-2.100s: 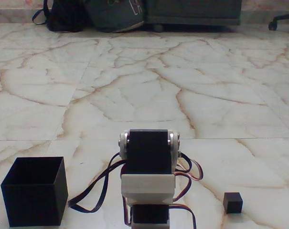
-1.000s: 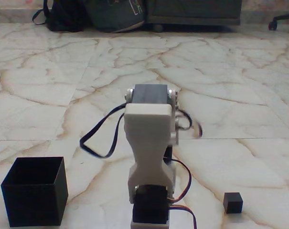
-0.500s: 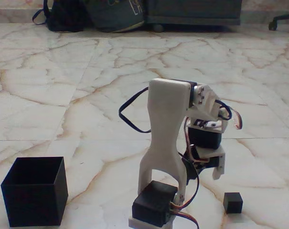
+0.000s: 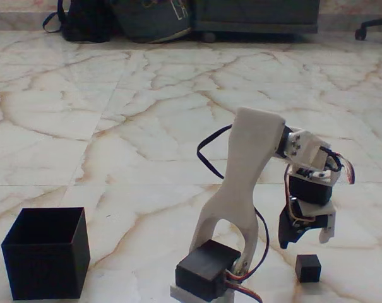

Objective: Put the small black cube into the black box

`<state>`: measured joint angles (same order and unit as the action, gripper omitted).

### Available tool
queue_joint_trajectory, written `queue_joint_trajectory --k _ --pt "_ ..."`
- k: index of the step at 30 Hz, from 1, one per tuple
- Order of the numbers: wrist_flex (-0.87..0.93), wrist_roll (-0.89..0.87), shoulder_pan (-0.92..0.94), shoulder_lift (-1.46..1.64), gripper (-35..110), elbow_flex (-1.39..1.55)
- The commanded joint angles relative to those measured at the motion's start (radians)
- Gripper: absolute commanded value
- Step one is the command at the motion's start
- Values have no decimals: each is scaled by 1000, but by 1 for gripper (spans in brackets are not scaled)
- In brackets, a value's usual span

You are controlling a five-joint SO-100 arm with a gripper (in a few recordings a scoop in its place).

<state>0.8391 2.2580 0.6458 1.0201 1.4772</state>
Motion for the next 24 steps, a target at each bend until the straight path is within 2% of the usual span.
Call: queue_joint_trajectory --k 1,13,24 --pt "18 38 32 -17 9 -87" --pt "17 -31 31 -97 9 -55" --pt "-89 -12 49 -235 4 -129"
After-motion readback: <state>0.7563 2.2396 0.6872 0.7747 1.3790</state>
